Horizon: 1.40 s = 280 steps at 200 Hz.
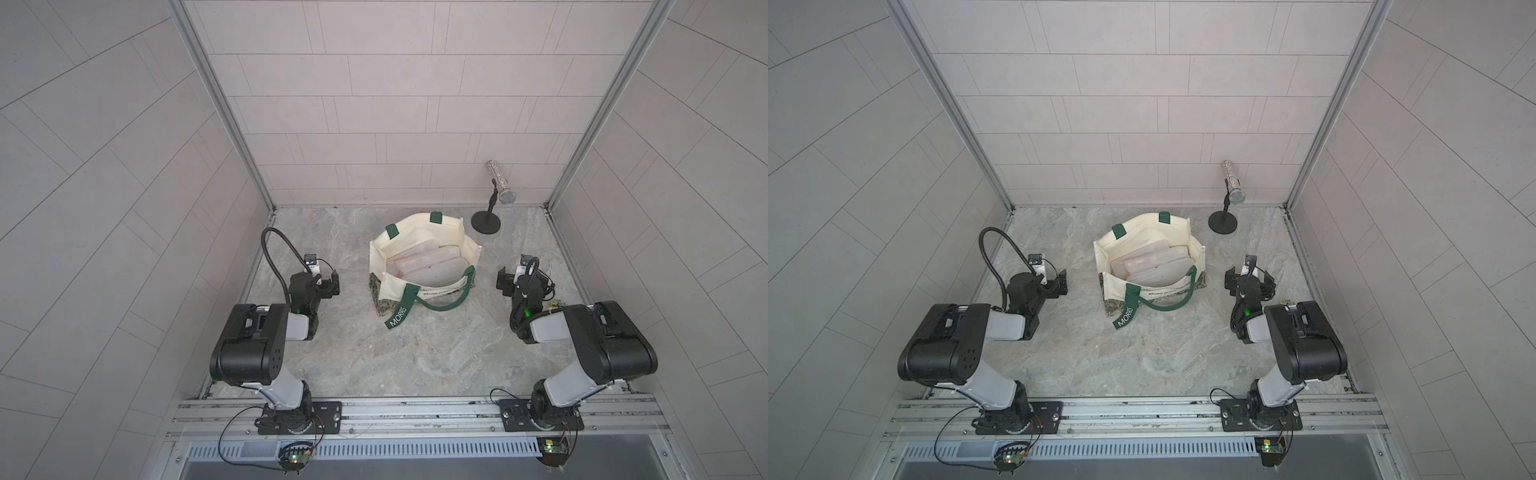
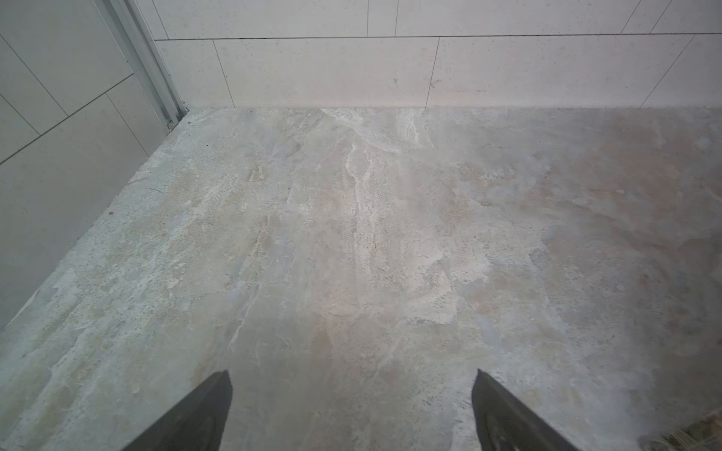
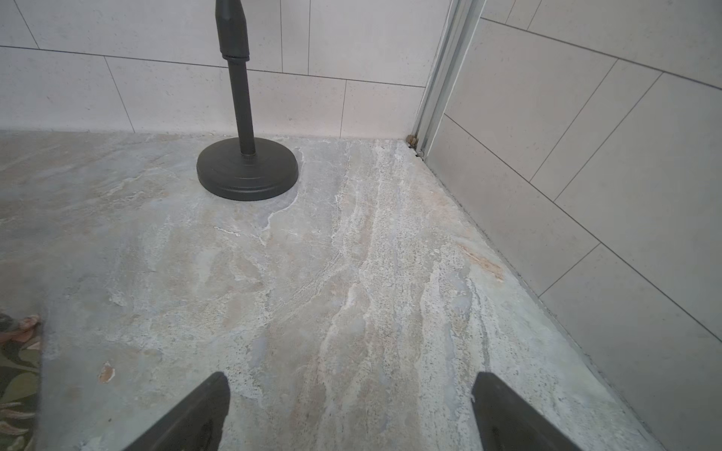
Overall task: Take out the pencil case from the canvas bag
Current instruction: Move the canvas bag to the center of the board.
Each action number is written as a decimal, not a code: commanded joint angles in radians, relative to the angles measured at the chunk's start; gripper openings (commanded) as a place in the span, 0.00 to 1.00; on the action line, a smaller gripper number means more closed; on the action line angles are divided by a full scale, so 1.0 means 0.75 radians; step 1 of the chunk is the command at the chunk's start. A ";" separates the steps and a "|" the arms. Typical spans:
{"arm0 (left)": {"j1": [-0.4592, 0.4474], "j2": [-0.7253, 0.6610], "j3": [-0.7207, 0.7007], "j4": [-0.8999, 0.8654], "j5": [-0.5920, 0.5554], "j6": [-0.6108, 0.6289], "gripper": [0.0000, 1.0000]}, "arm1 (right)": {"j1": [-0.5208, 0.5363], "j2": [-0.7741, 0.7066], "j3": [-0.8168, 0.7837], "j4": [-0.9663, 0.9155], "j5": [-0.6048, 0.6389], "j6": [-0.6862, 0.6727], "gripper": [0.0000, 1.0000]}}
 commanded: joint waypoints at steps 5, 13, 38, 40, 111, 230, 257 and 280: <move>-0.004 -0.013 0.009 0.028 -0.016 0.003 1.00 | 0.006 -0.001 0.007 -0.007 0.025 0.000 1.00; -0.004 -0.013 0.009 0.028 -0.019 0.002 1.00 | 0.007 -0.001 0.008 -0.007 0.024 -0.001 1.00; -0.004 -0.013 0.009 0.028 -0.016 0.004 1.00 | 0.007 -0.001 0.008 -0.007 0.024 0.000 0.99; -0.004 -0.013 0.009 0.027 -0.016 0.003 1.00 | 0.007 -0.001 0.008 -0.007 0.025 0.000 1.00; -0.004 -0.013 0.009 0.027 -0.017 0.004 1.00 | 0.007 -0.001 0.007 -0.007 0.024 0.000 1.00; -0.006 -0.015 0.015 0.017 -0.022 -0.002 1.00 | 0.007 -0.003 0.003 0.000 0.020 0.004 1.00; -0.014 -0.058 -0.002 0.016 -0.084 -0.004 1.00 | 0.007 -0.016 -0.059 0.112 0.001 -0.009 1.00; -0.020 -0.174 0.080 -0.230 -0.159 -0.023 1.00 | 0.008 -0.091 -0.104 0.128 0.017 -0.004 1.00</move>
